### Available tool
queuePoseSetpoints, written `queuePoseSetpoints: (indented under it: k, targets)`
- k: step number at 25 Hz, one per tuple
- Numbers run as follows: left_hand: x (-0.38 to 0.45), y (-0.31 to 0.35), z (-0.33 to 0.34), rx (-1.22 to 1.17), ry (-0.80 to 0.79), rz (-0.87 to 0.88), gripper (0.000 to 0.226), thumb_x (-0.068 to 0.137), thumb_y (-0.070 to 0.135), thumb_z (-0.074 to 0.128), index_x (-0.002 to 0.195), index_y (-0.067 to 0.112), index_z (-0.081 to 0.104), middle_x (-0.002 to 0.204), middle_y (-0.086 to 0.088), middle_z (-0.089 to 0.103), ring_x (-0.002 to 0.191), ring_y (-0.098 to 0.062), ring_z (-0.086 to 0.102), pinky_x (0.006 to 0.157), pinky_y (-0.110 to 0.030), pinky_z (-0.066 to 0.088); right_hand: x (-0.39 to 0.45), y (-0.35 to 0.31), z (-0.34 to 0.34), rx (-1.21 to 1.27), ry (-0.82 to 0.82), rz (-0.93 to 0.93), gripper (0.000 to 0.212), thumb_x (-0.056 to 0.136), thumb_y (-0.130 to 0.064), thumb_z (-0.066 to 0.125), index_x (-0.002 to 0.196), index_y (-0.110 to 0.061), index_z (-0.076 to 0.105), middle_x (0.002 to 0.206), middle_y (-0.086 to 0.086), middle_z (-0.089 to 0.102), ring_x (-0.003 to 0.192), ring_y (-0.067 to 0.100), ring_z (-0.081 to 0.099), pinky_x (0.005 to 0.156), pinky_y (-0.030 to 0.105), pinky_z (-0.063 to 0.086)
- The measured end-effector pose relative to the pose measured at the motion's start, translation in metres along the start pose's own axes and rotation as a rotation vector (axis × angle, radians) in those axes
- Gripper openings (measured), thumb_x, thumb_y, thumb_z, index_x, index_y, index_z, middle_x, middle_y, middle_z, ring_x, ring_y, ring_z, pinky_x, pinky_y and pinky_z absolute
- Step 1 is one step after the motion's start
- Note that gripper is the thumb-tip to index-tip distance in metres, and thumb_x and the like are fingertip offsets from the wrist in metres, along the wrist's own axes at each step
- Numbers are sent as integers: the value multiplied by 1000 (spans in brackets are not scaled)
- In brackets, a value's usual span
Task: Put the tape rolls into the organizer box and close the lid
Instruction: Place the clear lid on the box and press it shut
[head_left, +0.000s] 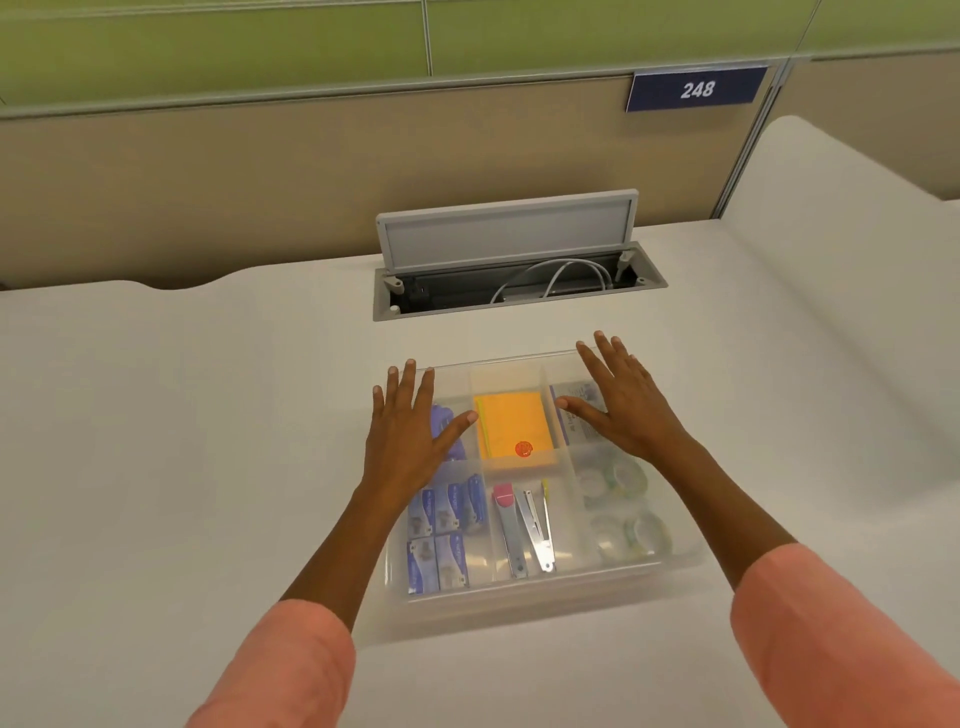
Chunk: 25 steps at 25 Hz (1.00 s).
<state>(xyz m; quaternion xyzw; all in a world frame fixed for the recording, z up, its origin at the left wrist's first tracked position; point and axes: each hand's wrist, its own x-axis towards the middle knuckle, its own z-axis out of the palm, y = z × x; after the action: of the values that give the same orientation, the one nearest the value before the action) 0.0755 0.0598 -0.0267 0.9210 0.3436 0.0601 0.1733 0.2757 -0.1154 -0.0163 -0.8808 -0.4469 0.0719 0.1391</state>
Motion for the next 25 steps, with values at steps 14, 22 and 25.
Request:
queuePoseSetpoints:
  k: [14, 22, 25]
  targets:
    - [4, -4, 11, -14, 52, -16, 121, 50, 92, -7, 145, 17, 7, 157, -5, 4, 145, -21, 1, 116, -35, -2, 4, 5, 7, -107, -1, -18, 116, 55, -90, -11, 147, -24, 12, 160, 5, 9, 147, 25, 3, 120, 46, 10]
    - [-5, -7, -1, -281, 31, -75, 96, 71, 74, 24, 144, 15, 5, 157, -6, -3, 145, -23, -6, 117, -41, -1, -6, -1, 3, 5, 41, 34, 90, 73, -73, 25, 148, -25, 10, 160, 7, 0, 148, 25, -2, 120, 45, 6]
    - [-31, -5, 5, -232, 54, -135, 77, 86, 55, 36, 144, 14, 6, 157, -8, 1, 145, -24, -5, 117, -38, 1, -32, -4, 7, 47, 77, 151, 92, 74, -72, 26, 148, -22, 2, 159, 11, -1, 147, 27, -1, 119, 45, 9]
